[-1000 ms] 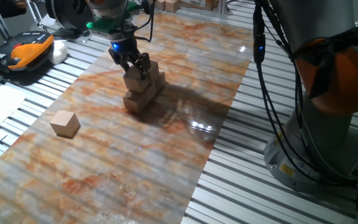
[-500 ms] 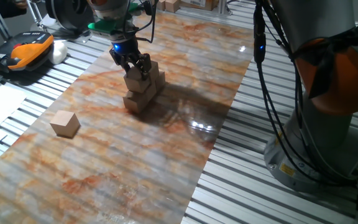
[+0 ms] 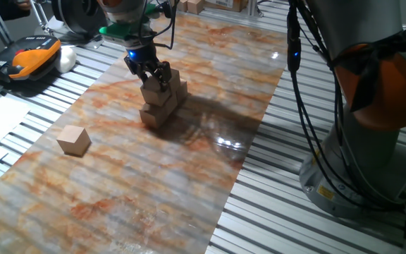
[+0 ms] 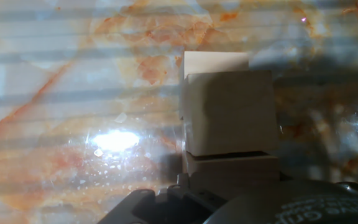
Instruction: Stack the blocks into a pyramid shape
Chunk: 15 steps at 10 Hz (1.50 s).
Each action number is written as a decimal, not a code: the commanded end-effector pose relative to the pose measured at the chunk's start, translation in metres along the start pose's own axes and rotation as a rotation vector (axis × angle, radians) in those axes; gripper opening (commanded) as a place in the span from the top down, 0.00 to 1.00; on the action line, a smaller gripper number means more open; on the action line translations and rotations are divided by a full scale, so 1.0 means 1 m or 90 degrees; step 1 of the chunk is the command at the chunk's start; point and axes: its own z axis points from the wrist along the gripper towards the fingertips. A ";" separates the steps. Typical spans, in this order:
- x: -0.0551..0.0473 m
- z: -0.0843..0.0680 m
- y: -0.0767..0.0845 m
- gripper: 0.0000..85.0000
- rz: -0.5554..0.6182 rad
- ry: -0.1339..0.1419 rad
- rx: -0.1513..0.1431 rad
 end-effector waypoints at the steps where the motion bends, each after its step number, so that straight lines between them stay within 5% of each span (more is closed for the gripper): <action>1: 0.000 0.000 0.000 0.60 0.000 0.000 0.000; 6: 0.001 0.001 0.000 0.60 0.008 -0.002 0.005; 7: 0.000 0.001 0.000 0.40 0.013 -0.002 0.006; 11: 0.000 0.002 0.000 0.40 0.034 0.018 -0.007; 15: 0.002 0.003 0.001 0.40 0.010 0.013 -0.009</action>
